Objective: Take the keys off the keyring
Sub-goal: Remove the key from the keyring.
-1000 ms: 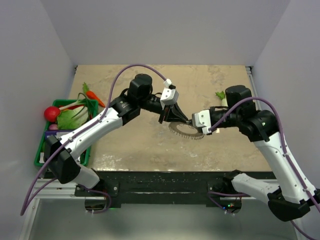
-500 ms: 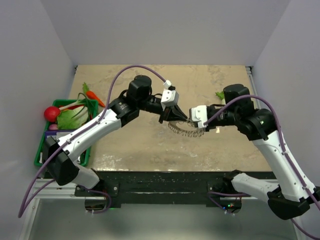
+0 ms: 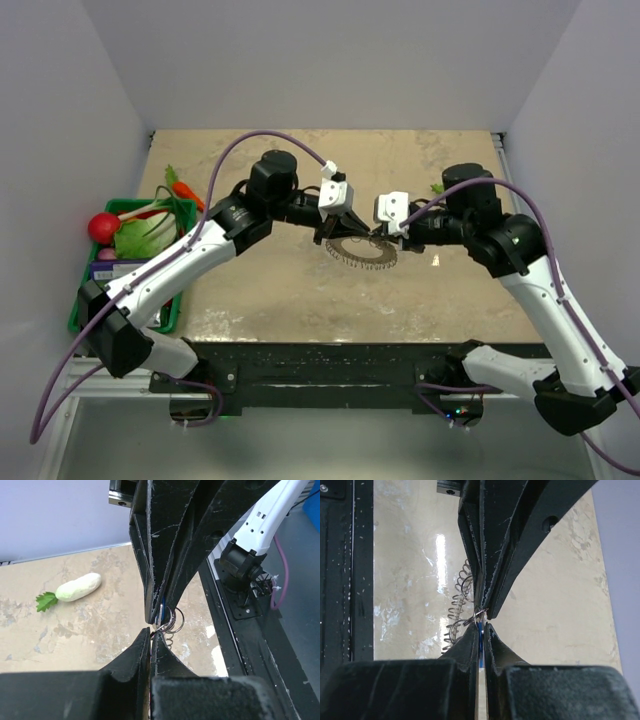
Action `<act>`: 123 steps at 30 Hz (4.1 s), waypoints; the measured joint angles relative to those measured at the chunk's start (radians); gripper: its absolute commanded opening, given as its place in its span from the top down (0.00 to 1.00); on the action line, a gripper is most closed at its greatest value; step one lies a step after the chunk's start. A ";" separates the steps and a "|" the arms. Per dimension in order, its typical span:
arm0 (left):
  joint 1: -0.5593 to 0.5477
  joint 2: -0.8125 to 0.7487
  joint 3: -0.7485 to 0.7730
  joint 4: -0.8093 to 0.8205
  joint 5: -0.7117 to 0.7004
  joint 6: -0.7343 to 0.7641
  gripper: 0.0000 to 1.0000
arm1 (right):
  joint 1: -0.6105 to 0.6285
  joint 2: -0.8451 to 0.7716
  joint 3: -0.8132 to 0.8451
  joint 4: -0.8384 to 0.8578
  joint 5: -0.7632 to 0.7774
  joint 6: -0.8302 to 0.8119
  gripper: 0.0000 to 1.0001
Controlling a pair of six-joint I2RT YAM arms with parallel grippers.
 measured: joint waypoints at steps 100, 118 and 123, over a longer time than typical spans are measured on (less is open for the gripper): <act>-0.072 0.170 0.047 -0.025 -0.818 -0.521 1.00 | 0.292 0.001 -0.398 0.480 0.872 -0.252 1.00; 0.051 0.068 -0.033 0.015 -0.758 -0.521 1.00 | 0.286 0.025 -0.251 0.316 0.737 -0.145 0.67; 0.068 0.068 -0.033 0.014 -0.811 -0.505 1.00 | 0.274 -0.018 -0.183 0.154 0.537 -0.138 0.70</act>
